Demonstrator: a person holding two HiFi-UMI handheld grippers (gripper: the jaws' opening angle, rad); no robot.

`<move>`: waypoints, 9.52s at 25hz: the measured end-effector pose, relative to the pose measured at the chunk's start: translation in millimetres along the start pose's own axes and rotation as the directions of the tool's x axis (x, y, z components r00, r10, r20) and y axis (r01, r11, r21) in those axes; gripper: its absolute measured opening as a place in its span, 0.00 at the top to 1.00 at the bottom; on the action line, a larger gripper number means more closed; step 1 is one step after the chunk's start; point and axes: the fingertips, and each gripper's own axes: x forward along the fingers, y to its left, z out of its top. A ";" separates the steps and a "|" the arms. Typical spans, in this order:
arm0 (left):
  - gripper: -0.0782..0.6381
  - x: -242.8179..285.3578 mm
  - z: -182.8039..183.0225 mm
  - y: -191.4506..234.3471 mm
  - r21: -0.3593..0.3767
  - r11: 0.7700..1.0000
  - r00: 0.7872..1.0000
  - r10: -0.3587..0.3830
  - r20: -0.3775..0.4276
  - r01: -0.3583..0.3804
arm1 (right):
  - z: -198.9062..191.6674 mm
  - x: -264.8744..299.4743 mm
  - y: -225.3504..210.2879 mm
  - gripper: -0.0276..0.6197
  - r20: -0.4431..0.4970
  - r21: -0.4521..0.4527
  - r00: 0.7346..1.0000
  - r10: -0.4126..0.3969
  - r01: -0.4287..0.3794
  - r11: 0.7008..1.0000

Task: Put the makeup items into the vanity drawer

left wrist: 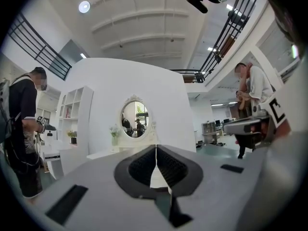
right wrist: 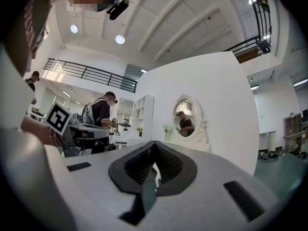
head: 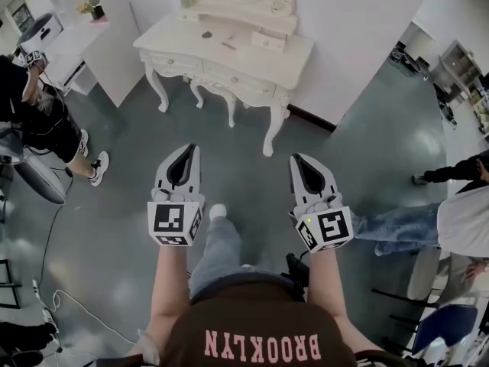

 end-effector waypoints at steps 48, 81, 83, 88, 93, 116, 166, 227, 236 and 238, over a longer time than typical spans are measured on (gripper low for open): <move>0.88 476.3 -52.9 357.0 -0.024 0.977 0.975 0.210 -0.069 -0.212 | -60.8 597.2 -208.6 0.96 -0.070 0.043 0.996 0.058 -0.055 0.998; 0.88 590.6 -223.5 414.4 -0.111 0.971 0.892 0.146 -0.429 -0.212 | -298.7 708.3 -205.3 0.88 -0.612 0.223 0.748 0.257 -0.149 0.963; 0.88 593.4 -229.2 415.3 -0.116 0.971 0.890 0.142 -0.433 -0.211 | -316.4 705.4 -200.7 0.83 -0.662 0.218 0.699 0.271 -0.166 0.962; 0.88 594.6 -233.8 420.2 -0.116 0.968 0.884 0.150 -0.442 -0.222 | -348.3 699.0 -194.4 0.79 -0.769 0.187 0.576 0.276 -0.210 0.960; 0.88 595.8 -234.6 427.9 -0.118 0.965 0.883 0.162 -0.441 -0.235 | -353.0 699.3 -190.8 0.79 -0.799 0.154 0.540 0.266 -0.244 0.958; 0.88 660.7 -168.4 444.6 -0.093 0.989 0.950 0.080 -0.302 -0.112 | -237.9 754.2 -247.0 0.91 -0.585 0.134 0.801 0.129 -0.062 0.989; 0.88 701.2 -183.4 298.7 -0.101 0.984 0.932 0.102 -0.349 -0.145 | -282.5 632.7 -391.3 0.86 -0.682 0.023 0.727 0.085 -0.095 0.995; 0.88 685.0 -149.7 499.8 -0.078 0.993 0.965 0.061 -0.254 -0.083 | -189.5 765.8 -289.2 0.96 -0.423 0.039 0.882 -0.207 0.245 0.969; 0.88 683.5 -178.2 524.3 -0.096 0.990 0.950 0.073 -0.305 -0.106 | -223.8 791.3 -270.7 0.96 -0.502 0.062 0.850 -0.159 0.218 0.974; 0.88 683.0 -187.9 525.8 -0.101 0.989 0.943 0.070 -0.325 -0.108 | -235.5 791.9 -268.4 0.96 -0.528 0.074 0.836 -0.149 0.220 0.973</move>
